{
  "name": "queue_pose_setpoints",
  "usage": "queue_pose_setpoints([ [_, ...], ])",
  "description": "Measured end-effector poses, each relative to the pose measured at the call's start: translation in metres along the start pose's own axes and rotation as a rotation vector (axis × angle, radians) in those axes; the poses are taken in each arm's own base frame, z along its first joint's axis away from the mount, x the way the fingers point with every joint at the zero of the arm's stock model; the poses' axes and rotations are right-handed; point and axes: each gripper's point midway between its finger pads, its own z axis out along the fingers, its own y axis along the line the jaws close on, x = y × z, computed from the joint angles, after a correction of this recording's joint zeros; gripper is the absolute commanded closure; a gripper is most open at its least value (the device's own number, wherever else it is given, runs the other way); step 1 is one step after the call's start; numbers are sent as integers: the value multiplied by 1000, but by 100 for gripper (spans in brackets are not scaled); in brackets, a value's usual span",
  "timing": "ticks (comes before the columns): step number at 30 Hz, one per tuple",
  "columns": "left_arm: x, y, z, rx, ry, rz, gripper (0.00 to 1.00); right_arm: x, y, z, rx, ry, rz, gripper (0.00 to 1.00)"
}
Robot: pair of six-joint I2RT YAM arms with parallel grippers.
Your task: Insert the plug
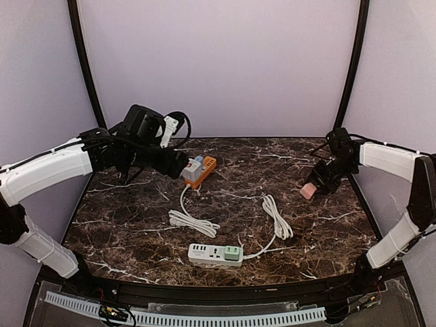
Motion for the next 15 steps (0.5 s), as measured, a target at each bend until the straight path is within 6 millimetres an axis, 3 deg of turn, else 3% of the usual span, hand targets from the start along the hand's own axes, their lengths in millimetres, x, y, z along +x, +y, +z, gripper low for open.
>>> queue_pose_setpoints([
  [6, -3, -18, 3, 110, 39, -104, 1, 0, 49, -28, -177, -29, 69, 76],
  [15, -29, -56, -7, 353, -18, -212, 9, 33, 97, -47, -326, 26, 119, 77],
])
